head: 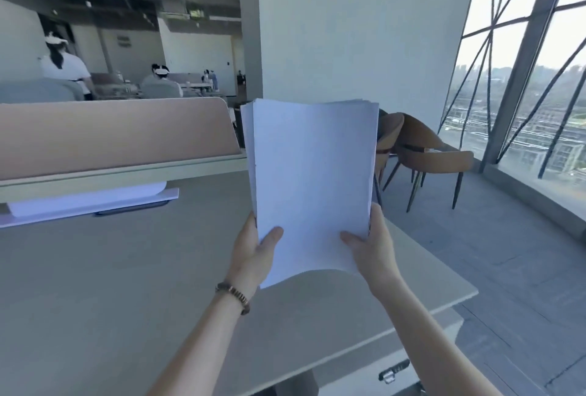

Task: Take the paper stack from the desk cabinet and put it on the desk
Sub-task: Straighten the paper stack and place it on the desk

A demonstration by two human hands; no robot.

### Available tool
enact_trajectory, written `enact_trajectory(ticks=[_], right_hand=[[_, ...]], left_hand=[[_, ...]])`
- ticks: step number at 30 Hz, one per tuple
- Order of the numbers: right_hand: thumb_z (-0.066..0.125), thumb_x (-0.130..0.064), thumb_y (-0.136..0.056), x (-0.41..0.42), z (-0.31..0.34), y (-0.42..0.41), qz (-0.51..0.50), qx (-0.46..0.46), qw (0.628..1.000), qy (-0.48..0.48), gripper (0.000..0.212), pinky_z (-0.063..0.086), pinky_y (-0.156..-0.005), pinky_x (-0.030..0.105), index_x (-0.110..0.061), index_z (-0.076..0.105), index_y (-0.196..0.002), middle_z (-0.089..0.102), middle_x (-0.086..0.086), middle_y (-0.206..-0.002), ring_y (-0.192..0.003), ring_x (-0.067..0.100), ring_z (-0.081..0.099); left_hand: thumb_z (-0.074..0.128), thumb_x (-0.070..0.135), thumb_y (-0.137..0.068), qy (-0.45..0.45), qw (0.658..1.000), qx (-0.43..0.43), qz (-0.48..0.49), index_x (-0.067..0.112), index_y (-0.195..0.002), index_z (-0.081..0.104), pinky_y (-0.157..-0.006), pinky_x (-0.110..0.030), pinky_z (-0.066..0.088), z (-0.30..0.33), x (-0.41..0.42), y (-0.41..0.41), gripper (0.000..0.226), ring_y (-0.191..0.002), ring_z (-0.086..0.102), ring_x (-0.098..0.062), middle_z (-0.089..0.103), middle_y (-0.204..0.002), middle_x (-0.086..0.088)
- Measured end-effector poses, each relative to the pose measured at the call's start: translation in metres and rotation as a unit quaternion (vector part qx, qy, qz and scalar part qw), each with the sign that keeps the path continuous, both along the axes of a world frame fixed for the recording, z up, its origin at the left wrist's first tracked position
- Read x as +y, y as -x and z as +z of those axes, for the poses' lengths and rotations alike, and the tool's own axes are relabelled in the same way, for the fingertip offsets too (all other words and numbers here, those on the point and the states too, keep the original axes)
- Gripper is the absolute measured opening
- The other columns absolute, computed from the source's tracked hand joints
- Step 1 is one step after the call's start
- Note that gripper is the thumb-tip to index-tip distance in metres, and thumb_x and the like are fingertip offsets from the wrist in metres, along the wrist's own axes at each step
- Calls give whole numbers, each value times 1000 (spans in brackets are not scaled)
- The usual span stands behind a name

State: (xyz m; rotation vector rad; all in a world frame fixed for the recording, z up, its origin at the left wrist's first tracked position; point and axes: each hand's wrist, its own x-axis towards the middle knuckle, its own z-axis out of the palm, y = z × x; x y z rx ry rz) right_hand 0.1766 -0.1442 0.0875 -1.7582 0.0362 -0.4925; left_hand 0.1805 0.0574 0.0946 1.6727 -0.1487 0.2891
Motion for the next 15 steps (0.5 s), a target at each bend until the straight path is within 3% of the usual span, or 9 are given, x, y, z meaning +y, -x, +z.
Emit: enact_trajectory(ticks=[5,9,13,15], right_hand=[[61,-6,-89,4,-17,-30,63,35,997,-28,42,55,-88,45,-39,45,-108,63,-15,-104,-98,13,65],[68,-18,-92,2,-43,-34,102,55,993,-32,35,55,-82,30,-27,47,-118,64,-9,-115,-97,1,67],[70,-30,-90,-1,-29,-54,92,47,995,-8,24,54,-74,35,-21,50,-100,64,-13,-94,-84,9,67],[68,-30,-91,1,-21,-61,94,29,995,-9,22,51,-72,30,-23,51,-101,63,-25,-86,-78,1,65]], left_hand=[[65,16,-89,26,1000,17,-2,29,-127,56,-105,-44,47,-9,2,-21,41,-116,63,-6,68,-122,14],[74,40,-78,19,998,35,50,38,-122,59,-106,-43,46,-32,0,-25,47,-116,61,-1,66,-121,22],[70,21,-86,30,995,32,91,38,-113,62,-101,-31,45,-42,-1,-31,33,-106,60,14,67,-112,31],[71,28,-85,23,992,24,121,34,-122,59,-106,-34,42,-48,-1,-30,39,-114,58,8,66,-119,26]])
